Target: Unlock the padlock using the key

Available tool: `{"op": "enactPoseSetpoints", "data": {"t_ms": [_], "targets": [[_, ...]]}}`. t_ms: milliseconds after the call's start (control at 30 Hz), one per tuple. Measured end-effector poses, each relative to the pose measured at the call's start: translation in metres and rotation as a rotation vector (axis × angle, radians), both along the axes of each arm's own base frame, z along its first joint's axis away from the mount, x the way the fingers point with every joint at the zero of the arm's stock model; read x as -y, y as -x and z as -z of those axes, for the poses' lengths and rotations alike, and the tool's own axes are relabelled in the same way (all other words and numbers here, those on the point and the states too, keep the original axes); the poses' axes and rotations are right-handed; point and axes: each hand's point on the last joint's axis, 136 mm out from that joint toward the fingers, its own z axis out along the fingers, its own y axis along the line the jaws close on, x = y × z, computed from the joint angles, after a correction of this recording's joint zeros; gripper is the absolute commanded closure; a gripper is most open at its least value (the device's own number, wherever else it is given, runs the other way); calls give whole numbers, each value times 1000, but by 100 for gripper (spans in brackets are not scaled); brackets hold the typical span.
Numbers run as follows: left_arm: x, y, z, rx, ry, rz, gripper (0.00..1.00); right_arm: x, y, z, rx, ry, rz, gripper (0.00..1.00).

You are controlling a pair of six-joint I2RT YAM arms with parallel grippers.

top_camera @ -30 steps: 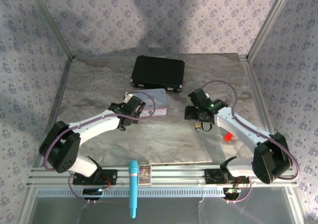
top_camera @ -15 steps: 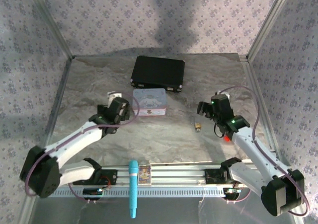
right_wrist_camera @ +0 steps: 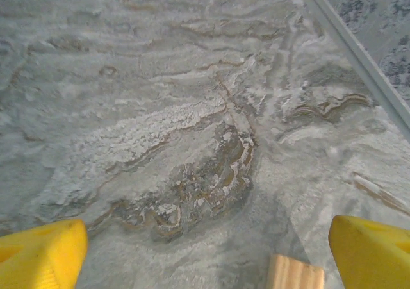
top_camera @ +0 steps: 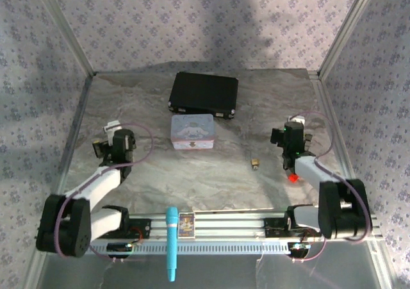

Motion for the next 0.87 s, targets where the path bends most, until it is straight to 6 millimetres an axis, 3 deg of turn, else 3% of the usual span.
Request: {"op": "enactPoseSetpoints", "data": {"t_ms": [100,200,333,500,867], "targets": [[-15,-12,9,42,56,-10,0,-1,-6,14,-5,18,-41,2],[-19,-25,21,57,93,13,0,-4,-16,8,60,37,-77,2],[-2,-46,35,66,129,132,0,-3,-27,13,119,27,-108,1],[22,-61,48,52,151,277,0,3,-26,23,112,4,-113,1],[34,-67,42,83,161,349,0,-2,-31,14,156,-10,-140,1]]}}
